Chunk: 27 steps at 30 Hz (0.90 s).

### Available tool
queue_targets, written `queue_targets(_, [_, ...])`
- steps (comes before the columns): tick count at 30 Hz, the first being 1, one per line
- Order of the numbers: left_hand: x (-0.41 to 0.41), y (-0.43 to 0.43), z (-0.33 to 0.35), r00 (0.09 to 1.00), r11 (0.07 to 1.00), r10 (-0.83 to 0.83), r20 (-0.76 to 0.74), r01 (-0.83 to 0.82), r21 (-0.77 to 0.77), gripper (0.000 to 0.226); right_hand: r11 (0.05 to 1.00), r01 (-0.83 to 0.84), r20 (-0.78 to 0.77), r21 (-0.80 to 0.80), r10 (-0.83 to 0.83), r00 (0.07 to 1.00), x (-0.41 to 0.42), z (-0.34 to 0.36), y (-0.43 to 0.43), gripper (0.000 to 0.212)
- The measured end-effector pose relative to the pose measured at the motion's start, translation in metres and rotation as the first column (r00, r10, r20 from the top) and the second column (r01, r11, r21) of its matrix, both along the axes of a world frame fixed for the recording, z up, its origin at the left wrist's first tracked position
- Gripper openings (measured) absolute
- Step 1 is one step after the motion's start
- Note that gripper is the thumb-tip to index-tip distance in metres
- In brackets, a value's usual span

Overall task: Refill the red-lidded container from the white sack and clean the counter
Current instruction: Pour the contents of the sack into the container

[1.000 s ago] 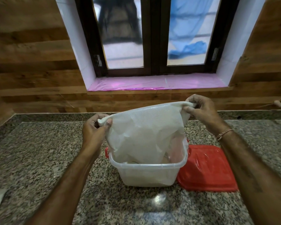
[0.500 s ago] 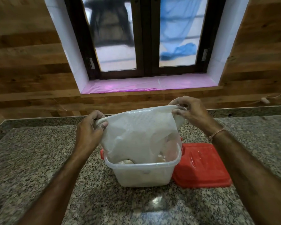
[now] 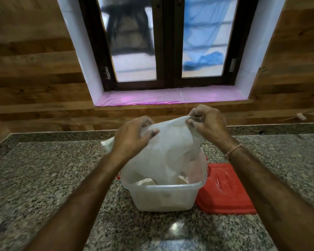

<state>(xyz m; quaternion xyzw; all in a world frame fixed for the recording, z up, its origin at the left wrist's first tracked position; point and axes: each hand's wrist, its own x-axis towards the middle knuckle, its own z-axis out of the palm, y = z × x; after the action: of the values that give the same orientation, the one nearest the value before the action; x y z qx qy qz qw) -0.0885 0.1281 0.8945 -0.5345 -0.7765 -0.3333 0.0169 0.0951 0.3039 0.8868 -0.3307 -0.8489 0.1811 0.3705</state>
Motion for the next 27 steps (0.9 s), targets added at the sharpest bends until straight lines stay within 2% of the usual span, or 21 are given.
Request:
queue_targets(2, [0.014,0.023,0.005,0.999,0.999,-0.034,-0.037,0.036,0.035,0.021,0.997,-0.053,-0.021,-0.058,0.052,0.998,-0.007,0.003,-0.001,0.010])
queue_targets(4, [0.019,0.038,0.005,0.999,0.996,-0.046,-0.016,0.047,0.072,0.018,0.982,-0.130,-0.124,-0.137,0.113,0.986,-0.006,0.001,0.000,0.012])
queue_targets(6, [0.013,0.043,-0.001,0.997,0.994,-0.041,0.060,0.034,0.105,0.018,0.970,-0.163,-0.290,-0.178,0.107,0.951,0.001,-0.007,-0.002,0.028])
queue_targets(8, [0.006,0.042,-0.003,0.990,0.990,-0.023,0.137,0.004,0.139,0.015,0.982,-0.081,-0.379,-0.169,0.012,0.925,0.011,-0.025,-0.007,0.050])
queue_targets(10, [-0.004,0.042,-0.003,0.979,0.984,-0.024,0.200,-0.012,0.177,0.014,0.988,-0.064,-0.348,-0.141,0.011,0.938,0.015,-0.048,-0.017,0.050])
queue_targets(12, [-0.009,0.043,-0.003,0.971,0.981,-0.039,0.238,-0.009,0.195,0.015,0.991,-0.071,-0.287,-0.111,0.037,0.957,0.013,-0.071,-0.024,0.041])
queue_targets(15, [-0.010,0.043,-0.005,0.967,0.980,-0.025,0.254,-0.027,0.198,0.017,0.992,0.064,-0.303,-0.110,-0.094,0.948,0.006,-0.082,-0.028,0.025])
queue_targets(17, [-0.009,0.043,-0.010,0.971,0.977,0.036,0.236,-0.084,0.196,0.019,0.979,0.200,-0.244,0.030,-0.187,0.951,0.002,-0.082,-0.032,0.027])
queue_targets(20, [-0.011,0.044,-0.013,0.969,0.973,0.129,0.212,-0.165,0.164,0.021,0.928,0.214,-0.157,0.305,-0.173,0.972,-0.001,-0.083,-0.044,0.027])
queue_targets(24, [-0.007,0.045,-0.005,0.989,0.997,0.045,0.142,-0.053,0.055,0.010,0.911,0.233,-0.165,0.339,-0.186,0.969,-0.004,-0.091,-0.045,0.028])
queue_targets(27, [0.005,0.061,0.006,0.998,0.997,-0.058,0.008,0.058,0.042,0.037,0.903,0.211,-0.162,0.375,-0.160,0.974,-0.007,-0.091,-0.043,0.028])
